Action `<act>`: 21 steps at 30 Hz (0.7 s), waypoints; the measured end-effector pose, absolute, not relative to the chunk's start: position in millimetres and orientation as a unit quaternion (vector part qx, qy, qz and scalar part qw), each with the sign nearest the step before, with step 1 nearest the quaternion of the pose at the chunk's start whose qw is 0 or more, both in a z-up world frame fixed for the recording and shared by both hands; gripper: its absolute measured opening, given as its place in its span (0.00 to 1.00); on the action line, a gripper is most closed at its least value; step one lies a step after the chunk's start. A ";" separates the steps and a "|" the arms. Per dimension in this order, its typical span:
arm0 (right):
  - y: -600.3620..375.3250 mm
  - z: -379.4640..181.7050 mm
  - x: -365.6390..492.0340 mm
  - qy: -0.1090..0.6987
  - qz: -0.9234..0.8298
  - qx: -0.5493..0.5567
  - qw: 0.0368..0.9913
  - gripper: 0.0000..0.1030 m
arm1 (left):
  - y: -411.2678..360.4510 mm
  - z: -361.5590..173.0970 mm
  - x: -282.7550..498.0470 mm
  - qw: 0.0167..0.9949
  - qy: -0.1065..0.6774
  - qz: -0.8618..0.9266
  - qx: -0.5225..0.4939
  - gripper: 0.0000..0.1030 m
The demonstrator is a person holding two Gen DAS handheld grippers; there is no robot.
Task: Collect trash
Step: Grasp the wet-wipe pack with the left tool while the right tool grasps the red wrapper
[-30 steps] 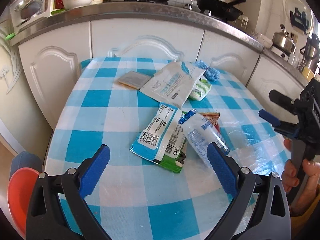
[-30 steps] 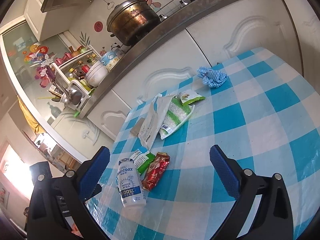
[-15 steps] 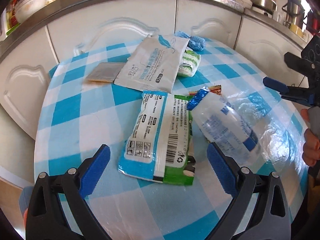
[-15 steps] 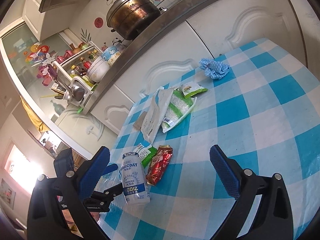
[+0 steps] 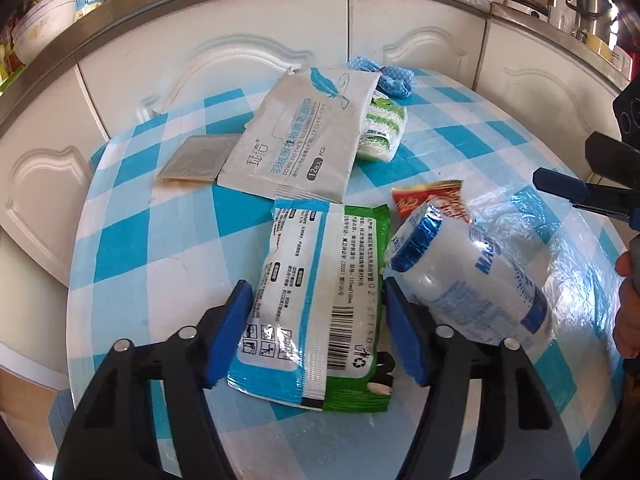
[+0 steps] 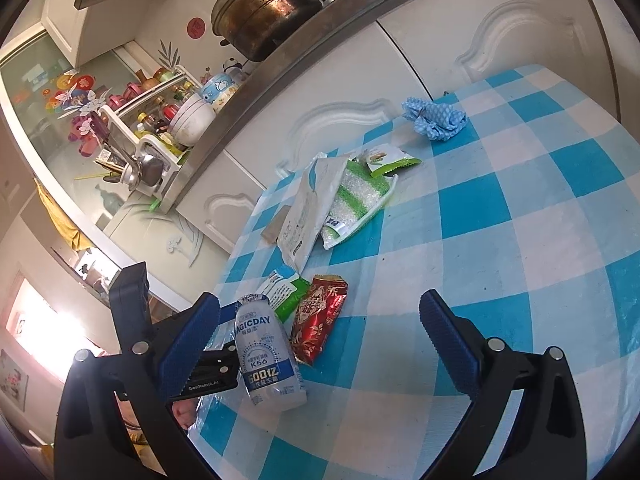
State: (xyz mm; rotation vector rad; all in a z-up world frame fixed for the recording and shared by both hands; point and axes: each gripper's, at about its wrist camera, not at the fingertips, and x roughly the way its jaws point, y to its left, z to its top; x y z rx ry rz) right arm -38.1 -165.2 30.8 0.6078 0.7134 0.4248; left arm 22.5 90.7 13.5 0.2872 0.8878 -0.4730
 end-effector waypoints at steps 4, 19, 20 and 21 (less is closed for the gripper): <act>-160.5 26.9 -35.7 0.349 0.203 0.287 0.869 0.96 | 91.6 14.8 20.3 0.869 0.422 -0.221 0.132 0.56; -126.5 17.1 -25.9 0.392 0.163 0.205 0.882 0.78 | 146.7 19.6 4.6 0.890 0.426 -0.160 0.021 0.53; -121.3 16.5 -24.4 0.398 0.158 0.193 0.883 0.67 | 149.6 19.9 3.3 0.891 0.426 -0.157 0.015 0.53; -116.7 15.6 -23.0 0.402 0.152 0.183 0.884 0.67 | 152.0 20.1 2.2 0.892 0.425 -0.156 0.008 0.53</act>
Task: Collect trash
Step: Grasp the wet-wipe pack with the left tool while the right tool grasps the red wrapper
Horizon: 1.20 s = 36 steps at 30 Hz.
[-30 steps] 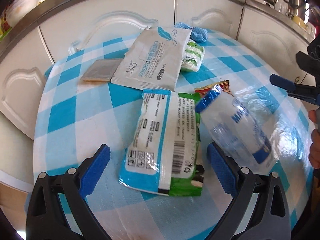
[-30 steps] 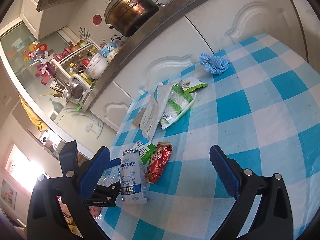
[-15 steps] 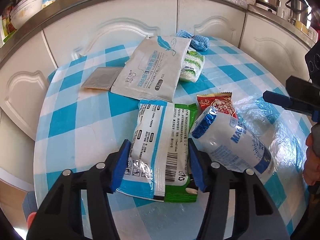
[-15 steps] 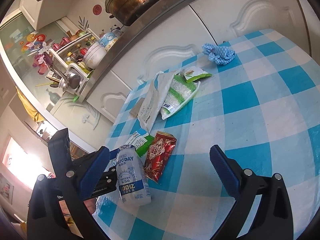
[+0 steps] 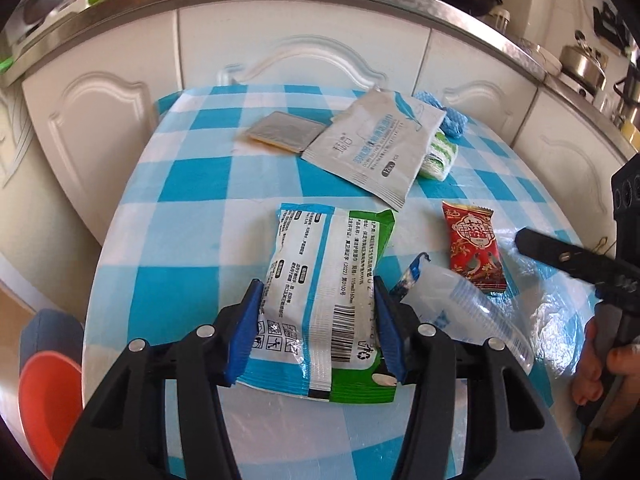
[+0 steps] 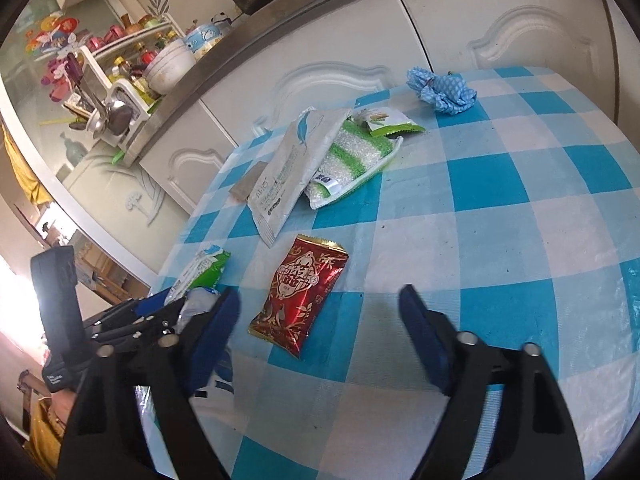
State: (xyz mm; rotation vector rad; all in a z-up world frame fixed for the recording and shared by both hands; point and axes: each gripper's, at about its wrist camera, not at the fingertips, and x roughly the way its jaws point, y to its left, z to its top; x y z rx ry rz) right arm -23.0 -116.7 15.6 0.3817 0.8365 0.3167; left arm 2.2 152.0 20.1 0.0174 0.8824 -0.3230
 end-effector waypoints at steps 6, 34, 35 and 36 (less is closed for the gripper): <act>-93.6 14.0 -17.0 0.419 0.145 0.143 0.885 0.68 | 157.8 19.8 -2.0 0.892 0.426 -0.147 -0.013 0.53; -93.7 12.9 -15.1 0.422 0.114 0.104 0.894 0.30 | 187.0 40.5 -33.0 0.905 0.405 -0.112 -0.068 0.53; -95.1 13.4 -17.5 0.419 0.116 0.107 0.894 0.30 | 188.9 40.9 -35.4 0.905 0.405 -0.110 -0.070 0.53; -96.4 14.2 -19.9 0.416 0.117 0.110 0.895 0.30 | 190.6 41.1 -37.6 0.905 0.405 -0.109 -0.072 0.53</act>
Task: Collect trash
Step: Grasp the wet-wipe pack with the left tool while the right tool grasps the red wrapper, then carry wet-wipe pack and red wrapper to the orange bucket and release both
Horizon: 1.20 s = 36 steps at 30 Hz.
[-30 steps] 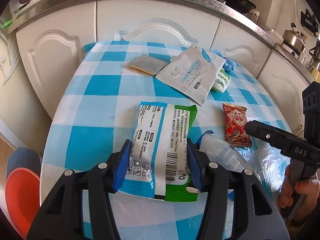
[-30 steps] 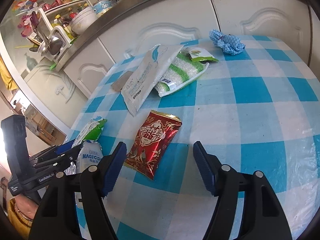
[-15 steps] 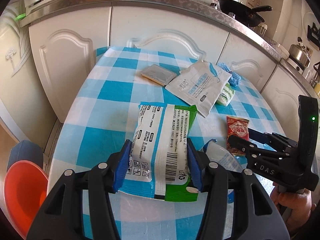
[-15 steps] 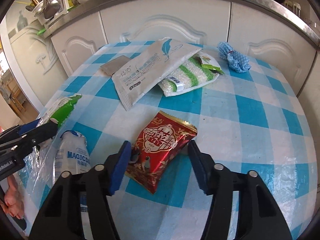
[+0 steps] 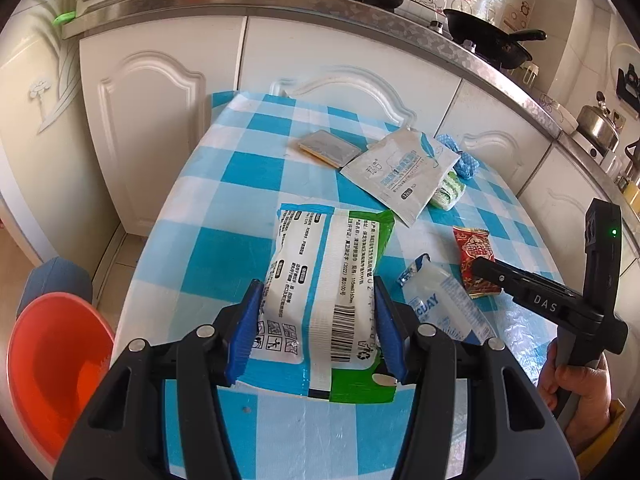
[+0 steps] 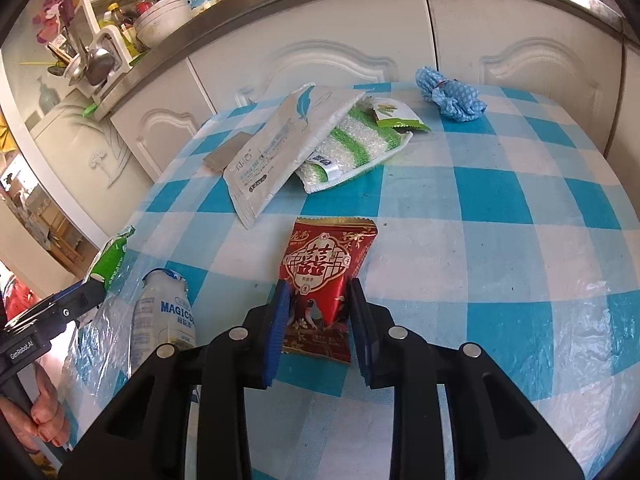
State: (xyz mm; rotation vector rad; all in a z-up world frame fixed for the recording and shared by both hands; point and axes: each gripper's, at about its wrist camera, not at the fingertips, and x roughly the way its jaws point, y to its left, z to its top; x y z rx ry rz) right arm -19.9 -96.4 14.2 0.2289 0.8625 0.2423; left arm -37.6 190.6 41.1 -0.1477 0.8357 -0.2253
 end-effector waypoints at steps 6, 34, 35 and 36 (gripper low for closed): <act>-103.8 19.8 -30.1 0.404 0.100 0.115 0.902 0.30 | 200.5 44.9 -50.4 0.907 0.401 -0.103 -0.079 0.53; -70.6 95.8 -87.8 0.360 0.096 0.065 0.926 0.30 | 294.4 57.8 -118.7 0.919 0.367 -0.066 -0.128 0.53; -64.6 98.7 -89.1 0.359 0.101 0.061 0.926 0.30 | 301.8 57.3 -122.5 0.919 0.366 -0.061 -0.131 0.53; -58.4 101.8 -90.2 0.357 0.107 0.057 0.926 0.30 | 308.2 56.8 -125.0 0.919 0.366 -0.057 -0.133 0.53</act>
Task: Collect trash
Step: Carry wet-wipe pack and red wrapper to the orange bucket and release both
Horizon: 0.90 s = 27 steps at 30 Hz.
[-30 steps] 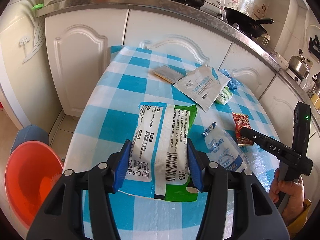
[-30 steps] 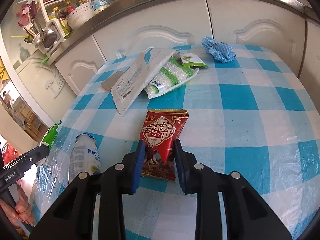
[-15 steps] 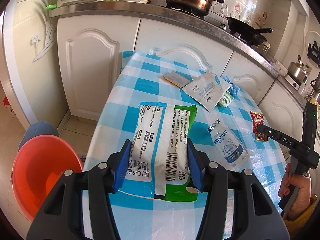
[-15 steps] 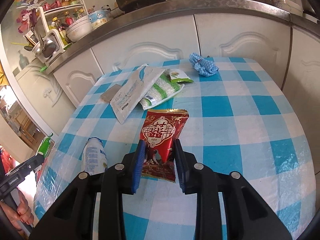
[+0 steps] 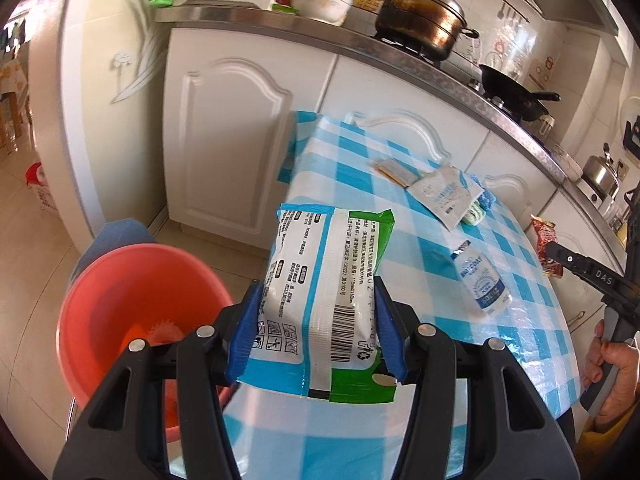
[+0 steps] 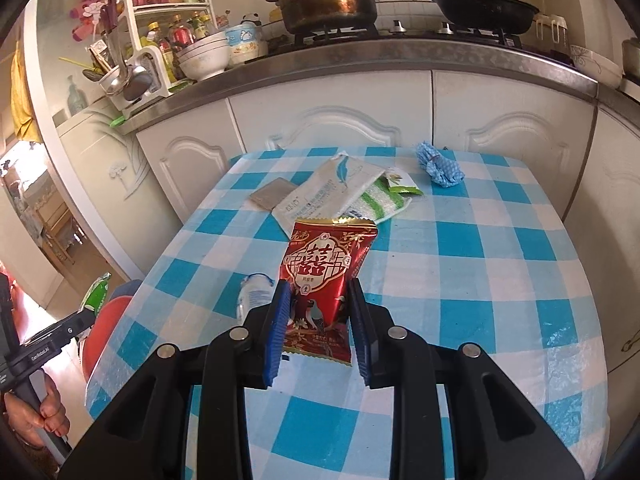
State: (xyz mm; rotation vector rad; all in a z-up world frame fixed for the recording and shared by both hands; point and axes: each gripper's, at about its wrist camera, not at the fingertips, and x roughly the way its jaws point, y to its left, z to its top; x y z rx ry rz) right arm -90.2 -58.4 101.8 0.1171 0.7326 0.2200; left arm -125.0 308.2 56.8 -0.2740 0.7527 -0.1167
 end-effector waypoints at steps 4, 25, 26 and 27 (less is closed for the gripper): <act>-32.7 114.3 -94.5 0.349 0.141 0.050 0.925 0.30 | 335.5 52.5 -135.0 0.917 0.367 -0.035 -0.149 0.53; 215.1 99.6 -102.5 0.416 0.398 -0.038 0.817 0.30 | 437.2 11.5 -167.8 0.894 0.386 0.065 -0.217 0.53; 223.3 94.1 -103.3 0.422 0.402 -0.044 0.811 0.30 | 439.7 9.6 -168.0 0.893 0.387 0.069 -0.218 0.53; 230.6 88.4 -104.4 0.428 0.406 -0.050 0.806 0.30 | 441.7 7.9 -167.9 0.892 0.388 0.072 -0.219 0.53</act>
